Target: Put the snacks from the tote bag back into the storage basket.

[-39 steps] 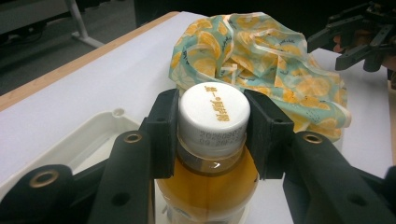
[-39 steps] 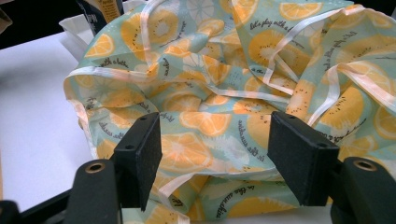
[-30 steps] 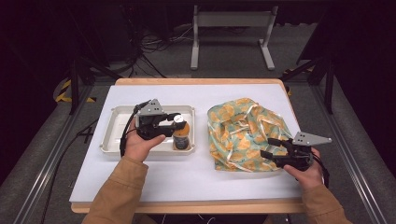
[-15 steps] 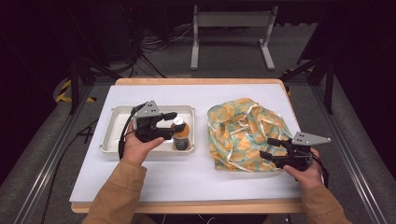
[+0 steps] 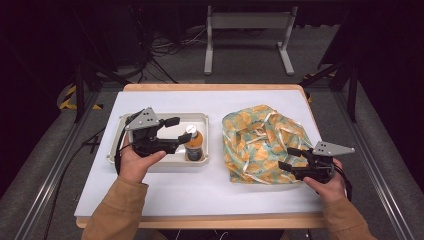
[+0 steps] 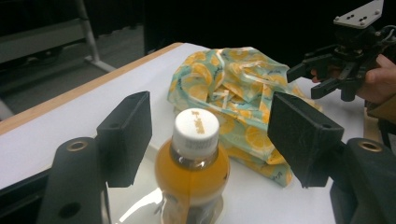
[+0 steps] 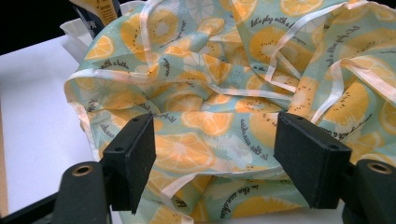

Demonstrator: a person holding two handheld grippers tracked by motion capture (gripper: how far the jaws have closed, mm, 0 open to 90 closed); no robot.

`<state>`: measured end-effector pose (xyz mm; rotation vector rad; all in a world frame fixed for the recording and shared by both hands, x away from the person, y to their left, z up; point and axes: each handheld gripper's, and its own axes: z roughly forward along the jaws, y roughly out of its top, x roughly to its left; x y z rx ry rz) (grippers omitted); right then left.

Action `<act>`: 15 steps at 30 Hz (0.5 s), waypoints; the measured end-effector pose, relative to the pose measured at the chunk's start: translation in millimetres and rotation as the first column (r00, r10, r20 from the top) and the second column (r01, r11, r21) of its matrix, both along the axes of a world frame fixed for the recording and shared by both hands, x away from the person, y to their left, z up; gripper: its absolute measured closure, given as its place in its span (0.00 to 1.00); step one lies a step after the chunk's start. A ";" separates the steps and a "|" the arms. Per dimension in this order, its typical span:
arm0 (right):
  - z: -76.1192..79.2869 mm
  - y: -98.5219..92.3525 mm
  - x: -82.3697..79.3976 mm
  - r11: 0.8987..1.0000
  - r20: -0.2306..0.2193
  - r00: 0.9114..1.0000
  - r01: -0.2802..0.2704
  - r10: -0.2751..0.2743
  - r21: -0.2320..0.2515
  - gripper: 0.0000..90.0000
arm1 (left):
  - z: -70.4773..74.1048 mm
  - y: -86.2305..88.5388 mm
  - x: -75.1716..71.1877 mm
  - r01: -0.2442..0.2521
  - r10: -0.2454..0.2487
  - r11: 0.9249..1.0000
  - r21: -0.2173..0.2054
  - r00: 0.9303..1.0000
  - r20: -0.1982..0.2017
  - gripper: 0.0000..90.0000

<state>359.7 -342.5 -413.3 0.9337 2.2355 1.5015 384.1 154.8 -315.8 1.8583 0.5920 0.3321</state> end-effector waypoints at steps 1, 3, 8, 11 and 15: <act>0.0 0.1 0.0 1.000 0.000 1.000 0.000 0.000 -0.001 0.33 | 1.0 3.2 -2.6 -0.011 0.011 1.000 0.005 1.000 -0.002 0.35; 0.0 0.2 0.0 1.000 -0.001 1.000 -0.001 0.001 -0.005 0.32 | 2.0 10.0 -7.9 -0.029 0.029 0.999 0.015 0.999 -0.018 0.34; 0.1 0.4 -0.8 1.000 0.001 1.000 0.002 -0.002 -0.014 0.30 | 1.0 29.0 -22.6 -0.041 0.041 0.999 0.002 0.999 -0.010 0.33; 0.6 0.1 -0.9 1.000 0.004 1.000 0.007 -0.007 -0.009 0.29 | -0.2 37.8 -31.3 -0.075 0.075 0.997 0.004 0.997 0.004 0.33; 1.6 -0.2 -1.6 1.000 0.007 1.000 -0.007 0.007 0.006 0.28 | -3.5 48.2 -39.3 -0.085 0.085 0.996 0.001 0.996 0.000 0.32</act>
